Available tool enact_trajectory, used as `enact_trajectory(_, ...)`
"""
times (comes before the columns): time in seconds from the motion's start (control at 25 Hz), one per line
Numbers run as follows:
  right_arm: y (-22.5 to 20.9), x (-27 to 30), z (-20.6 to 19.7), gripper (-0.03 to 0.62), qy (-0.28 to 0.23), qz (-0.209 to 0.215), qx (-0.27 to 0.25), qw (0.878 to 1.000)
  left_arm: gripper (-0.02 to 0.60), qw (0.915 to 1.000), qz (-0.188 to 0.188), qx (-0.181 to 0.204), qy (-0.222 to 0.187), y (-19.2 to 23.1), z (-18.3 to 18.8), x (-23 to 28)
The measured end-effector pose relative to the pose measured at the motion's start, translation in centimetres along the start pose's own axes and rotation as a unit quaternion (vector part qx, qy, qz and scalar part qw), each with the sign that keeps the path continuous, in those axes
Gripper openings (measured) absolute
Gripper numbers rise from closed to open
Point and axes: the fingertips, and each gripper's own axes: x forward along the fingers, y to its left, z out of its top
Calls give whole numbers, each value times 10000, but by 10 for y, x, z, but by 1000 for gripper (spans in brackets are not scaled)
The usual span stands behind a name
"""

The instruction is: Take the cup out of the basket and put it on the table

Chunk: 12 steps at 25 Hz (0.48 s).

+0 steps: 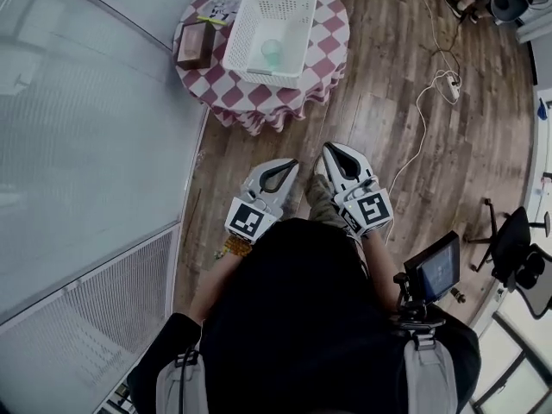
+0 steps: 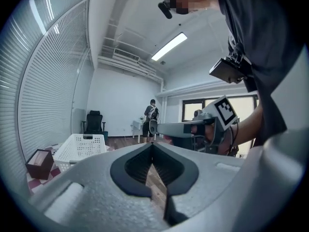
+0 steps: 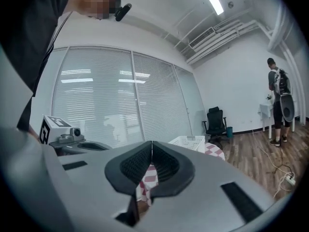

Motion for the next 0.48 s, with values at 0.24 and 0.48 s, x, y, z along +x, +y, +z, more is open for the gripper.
enact_trajectory(0.24,-117,69,30,12,153,320,-299,9989,6,9963,738,-378,-218,57,30,80)
enact_trajectory(0.48,-145,143,37,12,596,956,-808,9903,6,9920,1148,-474,-211,108,33,98)
